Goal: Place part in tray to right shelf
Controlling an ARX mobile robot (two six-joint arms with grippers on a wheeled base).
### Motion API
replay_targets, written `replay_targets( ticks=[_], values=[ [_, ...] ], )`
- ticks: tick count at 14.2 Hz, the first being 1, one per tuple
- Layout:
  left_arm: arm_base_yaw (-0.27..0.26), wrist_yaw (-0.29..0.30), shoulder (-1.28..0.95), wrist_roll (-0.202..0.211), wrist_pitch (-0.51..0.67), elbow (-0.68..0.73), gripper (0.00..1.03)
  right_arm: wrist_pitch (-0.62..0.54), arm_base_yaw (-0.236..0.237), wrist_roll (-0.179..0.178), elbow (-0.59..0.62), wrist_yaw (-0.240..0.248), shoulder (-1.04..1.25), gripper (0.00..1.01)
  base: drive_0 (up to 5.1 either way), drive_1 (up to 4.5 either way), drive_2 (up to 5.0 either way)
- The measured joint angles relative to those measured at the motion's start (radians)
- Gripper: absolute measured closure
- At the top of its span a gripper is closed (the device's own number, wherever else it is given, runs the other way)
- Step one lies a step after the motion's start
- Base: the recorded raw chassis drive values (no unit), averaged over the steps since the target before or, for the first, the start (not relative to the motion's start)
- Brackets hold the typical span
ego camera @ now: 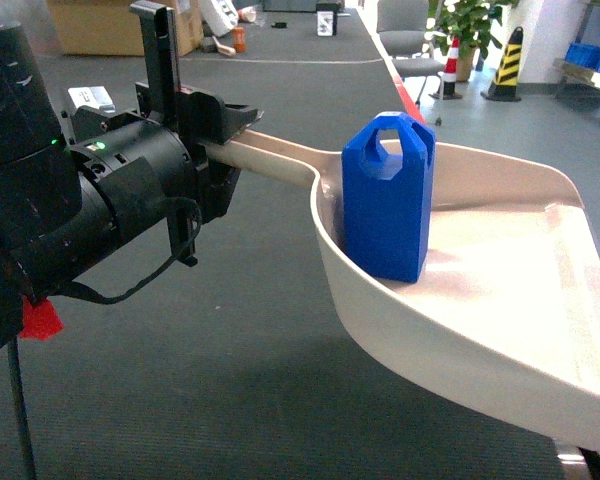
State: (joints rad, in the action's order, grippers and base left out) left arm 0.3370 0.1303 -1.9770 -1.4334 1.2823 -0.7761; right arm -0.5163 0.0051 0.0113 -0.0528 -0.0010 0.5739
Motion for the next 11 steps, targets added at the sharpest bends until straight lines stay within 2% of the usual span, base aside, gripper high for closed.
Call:
replay_targets(
  ticks=[11],
  values=[
    [0.0, -0.001, 0.0, 0.0, -0.001, -0.002, 0.9, 0.001, 0.0, 0.0, 0.0, 0.0, 0.0, 0.03, 5.1, -2.4, -2.4]
  ],
)
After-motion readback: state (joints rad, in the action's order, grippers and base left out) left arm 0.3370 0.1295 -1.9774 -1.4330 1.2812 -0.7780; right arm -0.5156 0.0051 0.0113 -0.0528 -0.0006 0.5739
